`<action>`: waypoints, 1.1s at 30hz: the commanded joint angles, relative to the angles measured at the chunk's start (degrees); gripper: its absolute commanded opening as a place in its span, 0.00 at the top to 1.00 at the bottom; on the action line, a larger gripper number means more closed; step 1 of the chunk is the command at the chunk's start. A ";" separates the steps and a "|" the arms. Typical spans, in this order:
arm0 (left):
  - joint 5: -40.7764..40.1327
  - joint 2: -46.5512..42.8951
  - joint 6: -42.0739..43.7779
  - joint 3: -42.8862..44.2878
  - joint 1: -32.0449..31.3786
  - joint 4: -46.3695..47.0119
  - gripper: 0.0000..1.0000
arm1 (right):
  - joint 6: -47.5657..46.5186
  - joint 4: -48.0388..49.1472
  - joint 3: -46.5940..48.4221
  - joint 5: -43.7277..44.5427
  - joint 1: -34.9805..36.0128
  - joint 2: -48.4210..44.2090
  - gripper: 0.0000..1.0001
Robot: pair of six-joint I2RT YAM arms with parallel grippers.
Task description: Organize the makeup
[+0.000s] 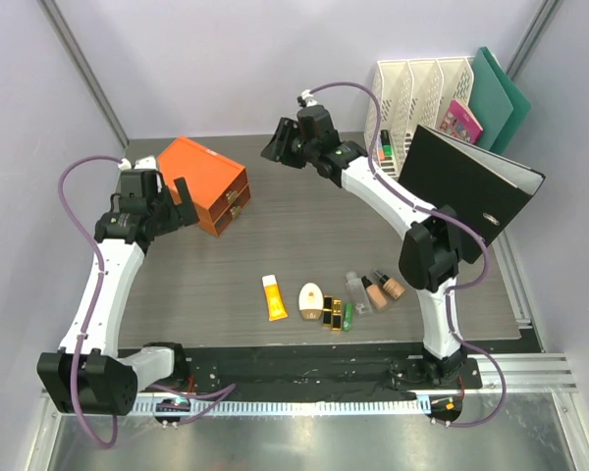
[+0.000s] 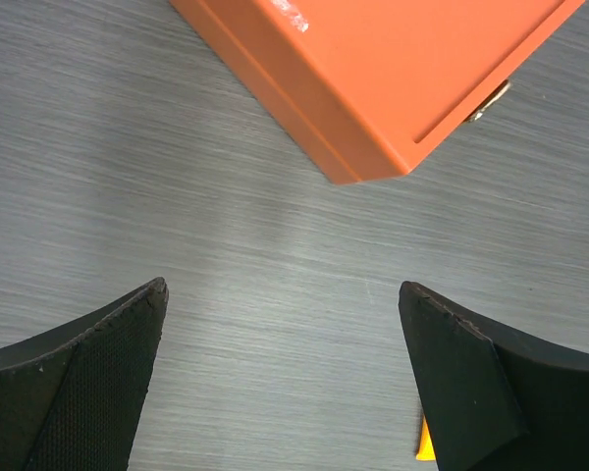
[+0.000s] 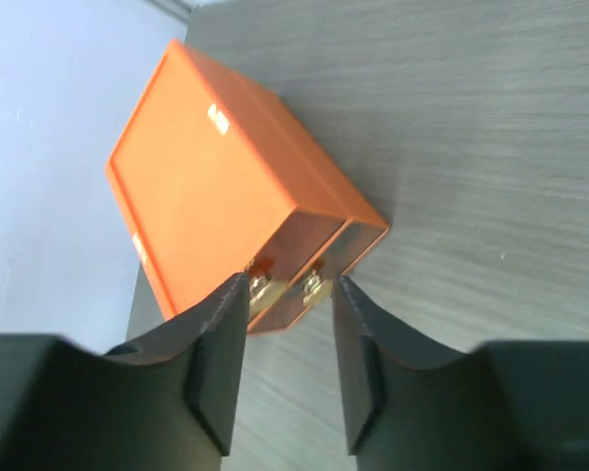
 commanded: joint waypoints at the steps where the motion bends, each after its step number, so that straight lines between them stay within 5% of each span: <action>1: 2.20 1.85 -2.16 1.38 0.11 1.92 0.00 | -2.42 -0.66 -4.15 -4.29 1.29 0.52 0.47; 8: 4.39 5.19 0.73 4.29 0.11 4.54 0.00 | 1.97 1.71 -0.47 -11.41 2.08 4.47 0.41; 11: 5.28 8.00 1.62 6.66 0.11 5.34 0.51 | 4.78 2.94 1.56 -14.84 2.26 7.18 0.41; 12: 5.10 8.96 1.27 7.36 0.11 5.17 0.84 | 5.66 3.20 2.00 -15.98 2.35 7.81 0.41; 14: 4.05 12.13 0.39 9.73 0.11 4.99 1.00 | 7.68 4.43 2.79 -17.13 2.43 9.12 0.41; 25: 14.22 29.88 -2.07 23.80 0.11 7.89 1.00 | 11.73 7.86 3.59 -20.73 2.79 11.59 0.41; 33: 19.77 34.54 -5.23 23.19 0.20 15.80 1.00 | 17.00 12.35 2.00 -23.63 2.70 13.26 0.41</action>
